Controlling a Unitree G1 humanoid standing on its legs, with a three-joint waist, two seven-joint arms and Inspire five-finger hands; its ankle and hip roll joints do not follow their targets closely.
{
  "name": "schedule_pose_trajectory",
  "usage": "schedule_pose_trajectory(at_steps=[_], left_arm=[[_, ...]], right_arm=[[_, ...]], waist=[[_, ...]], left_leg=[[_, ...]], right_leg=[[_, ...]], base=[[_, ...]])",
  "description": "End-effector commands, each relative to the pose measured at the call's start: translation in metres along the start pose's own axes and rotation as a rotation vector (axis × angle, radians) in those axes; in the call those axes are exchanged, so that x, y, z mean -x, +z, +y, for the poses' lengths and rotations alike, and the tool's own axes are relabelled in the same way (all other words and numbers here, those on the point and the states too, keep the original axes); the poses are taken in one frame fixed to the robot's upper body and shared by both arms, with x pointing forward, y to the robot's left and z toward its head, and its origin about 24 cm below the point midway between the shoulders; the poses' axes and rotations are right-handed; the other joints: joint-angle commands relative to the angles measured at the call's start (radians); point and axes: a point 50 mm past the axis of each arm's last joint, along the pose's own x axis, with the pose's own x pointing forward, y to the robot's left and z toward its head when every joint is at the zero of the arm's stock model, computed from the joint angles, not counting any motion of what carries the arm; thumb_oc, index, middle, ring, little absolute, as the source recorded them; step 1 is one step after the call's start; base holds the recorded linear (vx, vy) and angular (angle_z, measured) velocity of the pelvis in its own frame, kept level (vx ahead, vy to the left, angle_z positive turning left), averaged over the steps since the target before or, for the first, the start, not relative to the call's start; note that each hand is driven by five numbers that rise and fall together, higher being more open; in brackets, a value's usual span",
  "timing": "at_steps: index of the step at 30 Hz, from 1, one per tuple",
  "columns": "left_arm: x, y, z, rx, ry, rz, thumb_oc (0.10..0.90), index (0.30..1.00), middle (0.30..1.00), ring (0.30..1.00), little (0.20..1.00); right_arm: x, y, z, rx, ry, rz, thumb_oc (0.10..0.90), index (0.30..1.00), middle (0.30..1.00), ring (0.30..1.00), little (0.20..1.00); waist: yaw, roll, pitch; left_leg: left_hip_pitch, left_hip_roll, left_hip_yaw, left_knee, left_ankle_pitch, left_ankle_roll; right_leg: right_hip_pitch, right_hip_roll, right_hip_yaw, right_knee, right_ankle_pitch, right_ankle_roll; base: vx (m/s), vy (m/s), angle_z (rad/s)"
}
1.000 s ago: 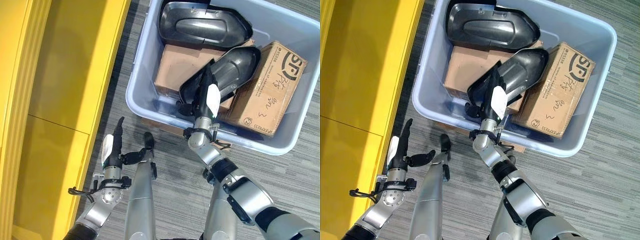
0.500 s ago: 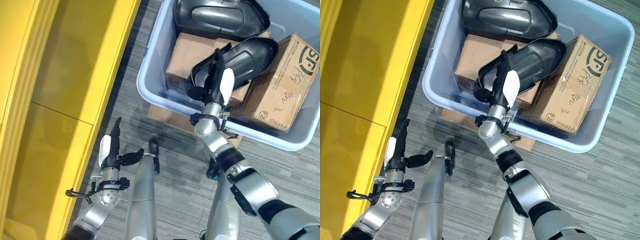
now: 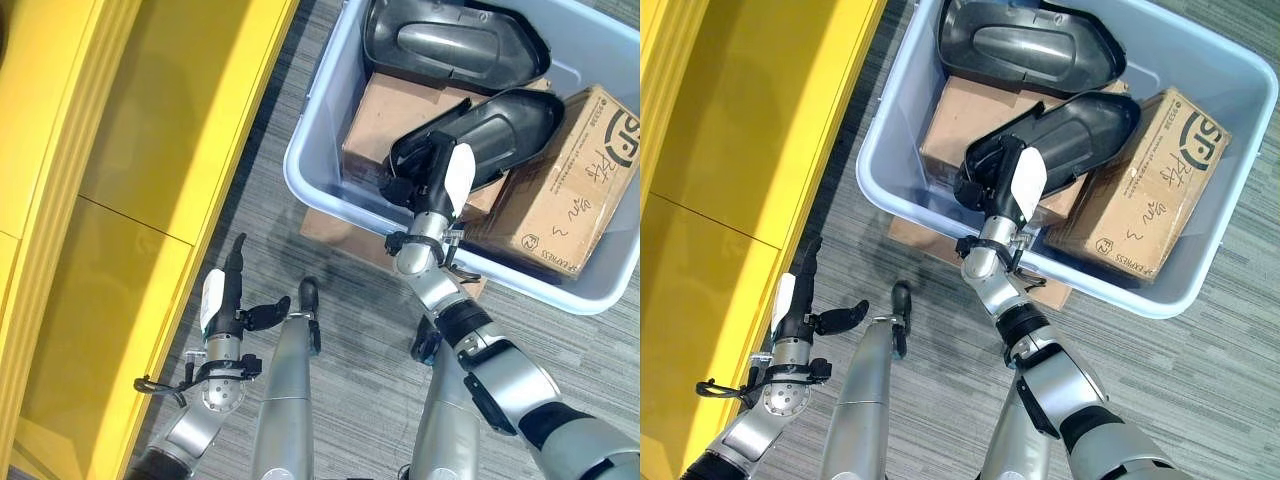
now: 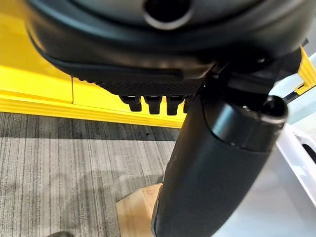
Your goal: Move parts from the plastic box to the shelf.
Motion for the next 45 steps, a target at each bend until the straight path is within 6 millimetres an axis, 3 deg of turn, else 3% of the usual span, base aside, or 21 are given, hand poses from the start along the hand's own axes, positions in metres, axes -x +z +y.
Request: schedule_pose_trajectory(at_steps=[1, 12, 13, 15, 24, 32, 45], left_arm=[[-0.001, 0.026, 0.001, 0.056, 0.04, -0.137, 0.9, 1.0, 1.0, 1.0, 1.0], [-0.011, 0.031, -0.002, 0.032, -0.011, -0.168, 0.9, 1.0, 1.0, 1.0, 1.0], [-0.015, 0.034, 0.0, 0.025, -0.01, -0.182, 0.9, 1.0, 1.0, 1.0, 1.0], [-0.016, 0.032, 0.003, 0.014, -0.016, -0.176, 0.9, 1.0, 1.0, 1.0, 1.0], [-0.019, 0.022, 0.011, -0.015, -0.001, -0.132, 0.9, 1.0, 1.0, 1.0, 1.0], [-0.019, 0.009, 0.02, -0.04, 0.022, -0.068, 0.9, 1.0, 1.0, 1.0, 1.0], [-0.017, -0.001, 0.035, -0.053, 0.077, -0.013, 0.9, 1.0, 1.0, 1.0, 1.0]], right_arm=[[0.051, -0.12, -0.025, 0.239, 0.043, 0.508, 0.4, 0.3, 0.3, 0.3, 0.3], [0.054, -0.134, -0.036, 0.207, 0.002, 0.603, 0.4, 0.3, 0.3, 0.3, 0.3], [0.049, -0.132, -0.037, 0.202, -0.006, 0.599, 0.4, 0.3, 0.3, 0.3, 0.3], [0.047, -0.13, -0.036, 0.178, 0.014, 0.588, 0.4, 0.3, 0.3, 0.3, 0.3], [0.048, -0.116, -0.029, 0.103, 0.103, 0.484, 0.4, 0.3, 0.3, 0.3, 0.3], [0.053, -0.101, -0.028, -0.054, 0.15, 0.42, 0.4, 0.3, 0.3, 0.3, 0.3], [0.053, -0.083, -0.062, -0.149, 0.149, 0.262, 0.4, 0.3, 0.3, 0.3, 0.3]], waist=[[0.038, 0.048, 0.031], [0.038, 0.023, 0.031], [0.039, 0.02, 0.031], [0.036, 0.005, 0.031], [0.018, -0.041, 0.031], [0.0, -0.071, 0.031], [-0.023, -0.109, 0.03]], left_leg=[[0.095, -0.004, 0.027, -0.046, -0.106, 0.069], [0.272, -0.009, 0.033, -0.163, -0.076, 0.064], [0.272, -0.011, 0.04, -0.184, -0.044, 0.07], [0.322, -0.01, 0.044, -0.21, -0.038, 0.07], [0.428, -0.011, 0.055, -0.285, -0.015, 0.065], [0.504, -0.009, 0.067, -0.325, -0.005, 0.061], [0.596, 0.0, 0.074, -0.359, 0.0, 0.055]], right_leg=[[0.012, 0.014, -0.049, -0.07, 0.117, 0.012], [0.184, 0.009, -0.07, -0.19, 0.19, 0.038], [0.189, 0.007, -0.08, -0.224, 0.225, 0.028], [0.237, 0.009, -0.083, -0.261, 0.251, 0.035], [0.34, 0.009, -0.089, -0.346, 0.312, 0.048], [0.41, 0.009, -0.088, -0.395, 0.34, 0.053], [0.498, 0.018, -0.09, -0.446, 0.344, 0.057]], base=[[0.0, 0.0, 0.0], [-0.01, 0.002, 0.0], [-0.06, 0.015, -0.02], [-0.02, 0.012, 0.0], [0.0, -0.001, -0.01], [0.02, -0.004, -0.06], [0.02, -0.019, -0.05]])
